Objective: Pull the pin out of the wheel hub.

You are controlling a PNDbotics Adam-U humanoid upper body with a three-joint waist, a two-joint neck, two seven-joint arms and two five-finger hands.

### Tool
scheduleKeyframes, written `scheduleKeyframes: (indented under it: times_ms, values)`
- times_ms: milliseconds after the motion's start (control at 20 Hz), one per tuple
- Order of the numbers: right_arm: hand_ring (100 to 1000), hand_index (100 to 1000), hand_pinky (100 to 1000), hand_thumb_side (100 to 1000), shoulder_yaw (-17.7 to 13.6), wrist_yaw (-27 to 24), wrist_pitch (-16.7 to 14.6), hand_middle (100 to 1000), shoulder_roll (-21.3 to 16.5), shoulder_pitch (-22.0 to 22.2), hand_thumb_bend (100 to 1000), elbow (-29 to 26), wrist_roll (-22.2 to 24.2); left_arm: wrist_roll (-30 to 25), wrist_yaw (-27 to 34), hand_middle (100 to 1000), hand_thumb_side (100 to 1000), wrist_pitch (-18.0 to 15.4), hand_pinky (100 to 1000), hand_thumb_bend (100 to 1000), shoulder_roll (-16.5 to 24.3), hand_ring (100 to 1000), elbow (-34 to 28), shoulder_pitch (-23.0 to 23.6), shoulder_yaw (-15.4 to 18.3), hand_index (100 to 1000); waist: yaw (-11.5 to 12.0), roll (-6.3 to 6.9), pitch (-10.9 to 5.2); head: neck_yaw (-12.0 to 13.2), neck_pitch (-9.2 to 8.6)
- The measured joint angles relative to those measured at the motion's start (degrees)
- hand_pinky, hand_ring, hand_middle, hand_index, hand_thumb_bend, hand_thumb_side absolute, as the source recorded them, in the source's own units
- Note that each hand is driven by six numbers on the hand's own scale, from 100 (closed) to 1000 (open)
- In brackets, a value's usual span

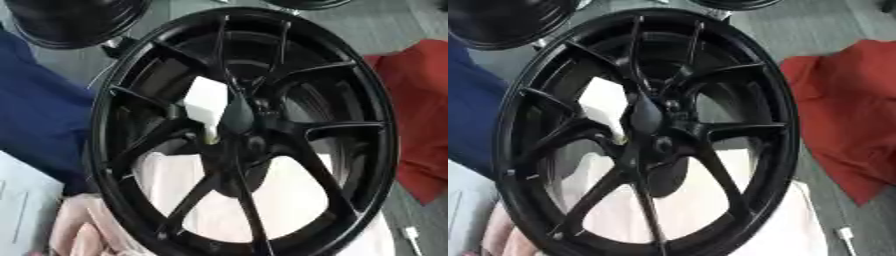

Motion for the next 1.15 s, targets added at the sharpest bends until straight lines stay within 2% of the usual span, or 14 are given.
scheduleKeyframes:
  times_ms: [100,200,300,400,450,650,950,1150]
  values:
    - [858,890,833,301,-0.4,1.0,0.5,867,0.3,0.0,100,0.0,-0.3,0.0,0.0,544,430,0.0,627,683,0.0,631,0.0,0.0,0.0,706,0.0,0.01,-0.1,0.0,0.0]
    - [858,890,833,257,-0.6,1.4,0.8,867,0.6,0.1,100,0.0,-0.4,0.0,0.0,544,431,0.0,627,684,0.0,631,0.0,0.1,0.0,706,0.0,0.01,-0.1,0.0,0.0]
    - [855,886,831,292,-0.6,1.7,1.0,862,0.8,0.1,100,0.0,-0.6,0.0,0.0,544,432,0.0,627,684,0.0,631,0.0,0.1,0.0,706,0.0,0.01,-0.1,0.1,0.0]
    - [842,871,824,361,-0.7,1.7,1.1,838,1.0,0.1,100,-0.1,-0.7,0.0,0.0,544,433,0.0,627,685,0.0,631,0.0,0.1,0.0,706,-0.1,0.0,-0.1,0.2,0.0]
    - [827,859,818,426,-0.7,1.6,1.1,819,1.1,0.1,100,-0.2,-0.8,0.0,0.0,544,433,0.0,627,685,0.0,631,0.0,0.1,0.0,706,-0.1,0.0,-0.1,0.2,0.0]
    - [781,807,800,530,-0.4,-1.2,0.7,750,1.5,-0.6,100,-2.4,-2.1,0.0,0.0,544,433,0.0,626,684,0.0,631,0.0,0.0,0.0,705,-0.1,-0.02,-0.11,0.2,0.0]
    - [747,767,784,575,3.0,-7.7,1.4,704,3.3,-4.1,100,-11.6,-3.1,-0.1,0.0,544,433,0.2,626,683,0.0,631,-0.1,-0.1,0.0,705,0.6,-0.03,-0.11,-0.1,0.0]
    - [729,751,772,578,6.2,-10.8,3.7,682,6.3,-7.7,100,-18.0,-3.1,-0.3,0.0,544,433,0.3,626,683,-0.1,631,-0.3,-0.4,-0.1,705,1.0,-0.1,-0.11,-0.3,0.0]
